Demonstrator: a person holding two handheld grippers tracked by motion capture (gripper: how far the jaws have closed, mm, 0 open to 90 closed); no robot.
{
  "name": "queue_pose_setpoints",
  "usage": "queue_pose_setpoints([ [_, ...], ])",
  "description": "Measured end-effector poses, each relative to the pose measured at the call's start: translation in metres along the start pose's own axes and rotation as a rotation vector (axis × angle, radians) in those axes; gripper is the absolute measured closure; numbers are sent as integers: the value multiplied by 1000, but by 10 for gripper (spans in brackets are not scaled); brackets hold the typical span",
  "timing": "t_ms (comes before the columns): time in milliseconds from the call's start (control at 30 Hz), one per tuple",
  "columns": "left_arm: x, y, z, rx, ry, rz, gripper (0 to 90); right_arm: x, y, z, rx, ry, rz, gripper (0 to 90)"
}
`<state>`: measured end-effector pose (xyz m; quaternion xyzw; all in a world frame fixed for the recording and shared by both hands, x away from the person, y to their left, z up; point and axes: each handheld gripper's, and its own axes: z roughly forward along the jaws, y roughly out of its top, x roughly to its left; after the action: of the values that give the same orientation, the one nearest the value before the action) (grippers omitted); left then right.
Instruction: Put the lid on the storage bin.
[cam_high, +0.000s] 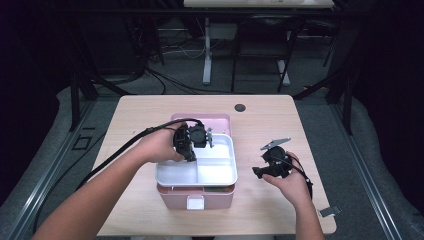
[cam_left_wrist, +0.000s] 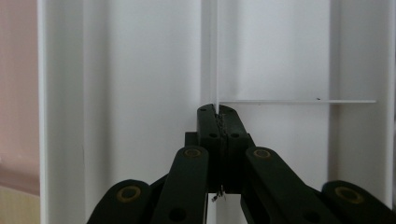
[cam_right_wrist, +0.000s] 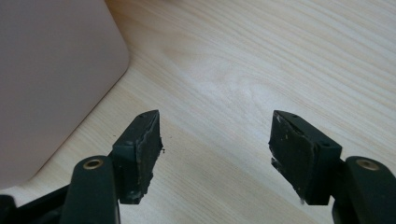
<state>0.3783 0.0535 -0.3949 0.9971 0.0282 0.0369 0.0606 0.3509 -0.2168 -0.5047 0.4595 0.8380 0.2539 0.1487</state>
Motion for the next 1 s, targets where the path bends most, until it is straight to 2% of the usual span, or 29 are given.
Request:
queue_pose_setpoints([
  [33, 0, 0, 2, 2, 9, 4, 896, 0, 0, 0, 1, -2, 1, 336],
  [267, 2, -1, 13, 18, -11, 11, 895, -1, 0, 0, -2, -3, 7, 335],
  [367, -1, 0, 14, 25, 1, 16, 896, -1, -1, 0, -4, 2, 8, 335],
  [500, -3, -2, 14, 18, -8, 33, 896, -1, -1, 0, -2, 4, 5, 335],
  [567, -2, -5, 16, -4, -27, 23, 895, -1, -1, 0, -3, 0, 7, 335],
  [667, -2, -8, 17, -25, -34, 23, 894, -1, -1, 0, -3, 1, 6, 335],
  [833, -7, -5, 22, -6, -45, 55, 895, 0, 0, 2, 0, 5, 4, 335],
  [1000, -8, -2, 29, 23, -53, 58, 896, 0, 0, 3, 2, 3, 3, 334],
])
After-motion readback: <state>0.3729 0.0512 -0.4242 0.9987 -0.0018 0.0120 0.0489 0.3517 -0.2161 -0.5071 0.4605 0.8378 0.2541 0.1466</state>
